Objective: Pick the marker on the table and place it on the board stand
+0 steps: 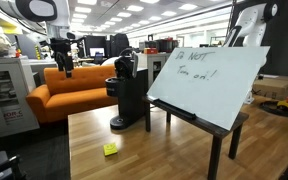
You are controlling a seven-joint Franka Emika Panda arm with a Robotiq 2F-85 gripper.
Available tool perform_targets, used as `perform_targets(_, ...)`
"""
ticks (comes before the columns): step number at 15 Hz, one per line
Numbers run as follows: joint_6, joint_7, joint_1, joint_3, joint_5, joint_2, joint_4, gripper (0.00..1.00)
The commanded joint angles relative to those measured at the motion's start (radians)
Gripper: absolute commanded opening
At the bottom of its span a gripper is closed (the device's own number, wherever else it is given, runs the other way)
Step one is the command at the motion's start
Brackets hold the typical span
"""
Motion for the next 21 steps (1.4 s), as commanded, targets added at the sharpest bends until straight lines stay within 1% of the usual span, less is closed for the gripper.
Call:
perform_targets(1,-0.002,0.0,-0.003,0.003,0.0,0.0,0.001,1.0)
perform_targets(6,0.001,0.009,-0.003,0.005,-0.001,0.001,-0.005,1.0)
perform_targets(11,0.006,0.002,0.002,0.001,0.038,0.004,-0.042,1.0)
perform_targets(21,0.013,-0.003,0.014,-0.002,0.177,-0.024,-0.201,1.0)
